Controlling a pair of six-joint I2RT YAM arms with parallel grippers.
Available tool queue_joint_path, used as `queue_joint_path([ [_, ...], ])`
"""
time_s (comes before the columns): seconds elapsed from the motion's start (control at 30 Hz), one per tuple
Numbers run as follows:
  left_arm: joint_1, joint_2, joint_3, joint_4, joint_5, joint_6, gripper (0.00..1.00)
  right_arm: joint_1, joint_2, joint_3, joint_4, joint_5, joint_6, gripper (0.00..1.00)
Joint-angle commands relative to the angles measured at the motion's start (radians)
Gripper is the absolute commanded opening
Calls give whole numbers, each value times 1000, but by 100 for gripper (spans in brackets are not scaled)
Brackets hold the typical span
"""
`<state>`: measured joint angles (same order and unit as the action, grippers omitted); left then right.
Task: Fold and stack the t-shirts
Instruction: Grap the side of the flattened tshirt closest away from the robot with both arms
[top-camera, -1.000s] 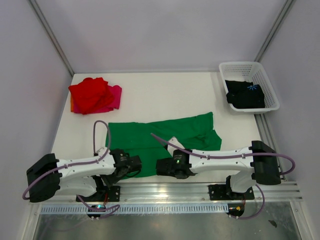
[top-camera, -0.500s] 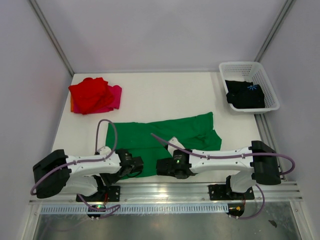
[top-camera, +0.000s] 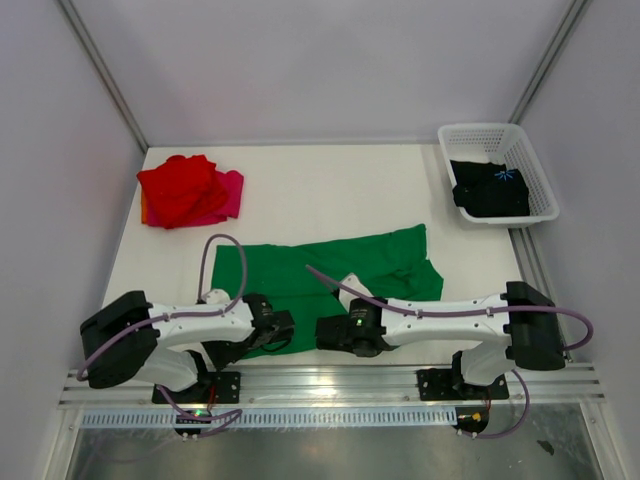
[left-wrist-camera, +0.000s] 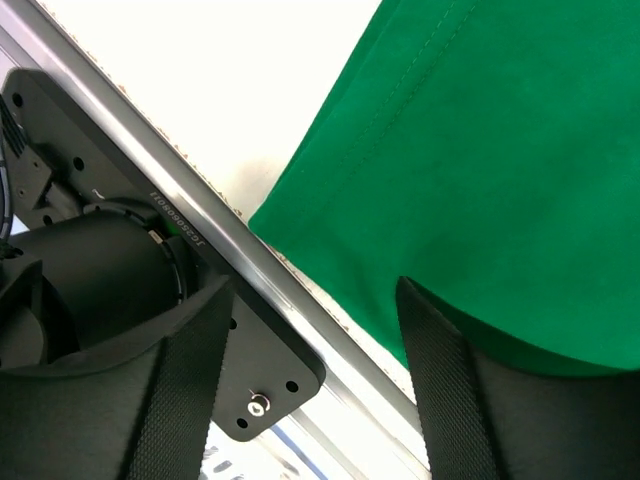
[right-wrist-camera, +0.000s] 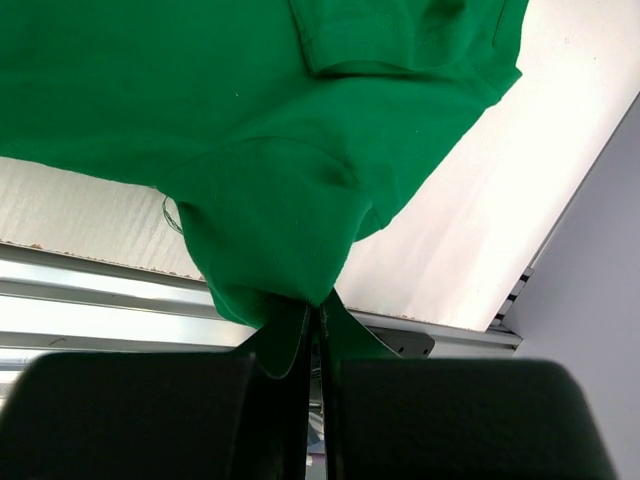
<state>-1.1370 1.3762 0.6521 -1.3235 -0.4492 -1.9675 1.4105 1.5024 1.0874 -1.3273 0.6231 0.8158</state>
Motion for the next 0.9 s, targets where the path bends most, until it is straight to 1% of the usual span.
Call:
queue_joint_path([
  [0.0, -3, -49, -23, -5, 4, -712, 70, -4, -47, -4, -1, 7, 25, 3],
  [0.1, -3, -68, -60, 41, 9, -708, 72, -4, -45, -1, -4, 9, 28, 3],
  [0.47, -3, 30, -74, 115, 29, -665, 69, -4, -47, 2, -30, 13, 42, 3],
  [0.57, -3, 46, -104, 171, 52, -654, 67, -4, -47, 5, -47, 21, 49, 3],
  [0.63, -3, 55, -133, 240, 67, -645, 66, -4, -50, 3, -55, 24, 54, 3],
  [0.77, -3, 69, -143, 265, 73, -630, 59, -5, -48, 2, -58, 24, 56, 3],
  [0.8, -3, 69, -143, 268, 73, -628, 51, -5, -48, 2, -56, 21, 54, 3],
  [0.87, -3, 69, -141, 270, 72, -622, 43, -5, -42, 5, -53, 18, 52, 3],
])
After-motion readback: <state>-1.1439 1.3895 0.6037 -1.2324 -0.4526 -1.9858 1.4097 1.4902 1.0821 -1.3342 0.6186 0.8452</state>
